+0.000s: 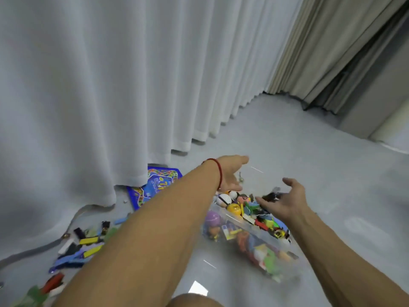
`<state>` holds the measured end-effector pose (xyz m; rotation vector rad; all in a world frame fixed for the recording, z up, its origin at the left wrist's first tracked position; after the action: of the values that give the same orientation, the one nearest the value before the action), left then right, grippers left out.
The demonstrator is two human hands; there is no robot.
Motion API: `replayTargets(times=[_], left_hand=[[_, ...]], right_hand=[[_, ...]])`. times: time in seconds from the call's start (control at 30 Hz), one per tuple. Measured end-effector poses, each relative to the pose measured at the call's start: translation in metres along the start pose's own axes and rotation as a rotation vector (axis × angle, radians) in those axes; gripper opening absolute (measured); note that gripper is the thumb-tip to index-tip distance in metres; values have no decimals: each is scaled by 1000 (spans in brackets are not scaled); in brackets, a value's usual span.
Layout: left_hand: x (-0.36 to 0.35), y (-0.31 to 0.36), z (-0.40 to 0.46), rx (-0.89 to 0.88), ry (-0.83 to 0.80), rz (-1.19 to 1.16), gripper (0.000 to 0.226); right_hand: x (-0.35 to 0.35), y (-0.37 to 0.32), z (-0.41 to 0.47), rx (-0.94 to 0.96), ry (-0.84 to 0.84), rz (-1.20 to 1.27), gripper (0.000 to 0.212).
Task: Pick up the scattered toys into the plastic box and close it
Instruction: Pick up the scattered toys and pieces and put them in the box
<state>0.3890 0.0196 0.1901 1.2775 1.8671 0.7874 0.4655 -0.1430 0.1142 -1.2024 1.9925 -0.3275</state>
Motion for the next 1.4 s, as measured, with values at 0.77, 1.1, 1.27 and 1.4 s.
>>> replayTargets(times=[0.77, 1.1, 1.27, 1.4], left_hand=[[410, -158, -223, 191, 813, 1068, 37], [510, -294, -234, 281, 1151, 1492, 32], [505, -345, -214, 9, 1303, 1448, 18], [484, -357, -197, -172, 1298, 1321, 15]], right_hand=[[-164, 316, -56, 39, -777, -1335, 23], [-191, 542, -48, 650, -1572, -2160, 54], [-176, 612, -45, 877, -1707, -2129, 43], [-189, 662, -60, 1064, -1776, -2110, 47]])
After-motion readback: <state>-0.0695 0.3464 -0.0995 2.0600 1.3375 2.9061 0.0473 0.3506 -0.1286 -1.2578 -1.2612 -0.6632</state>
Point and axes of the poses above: each hand's wrist, its own z-axis towards the middle knuckle, its own x-axis out of the back of the hand, y = z × x, the point moved 7 cm from there along z, towards the middle knuckle, and after that the axes turned 2 degrees about y, right-handed, at the moved point
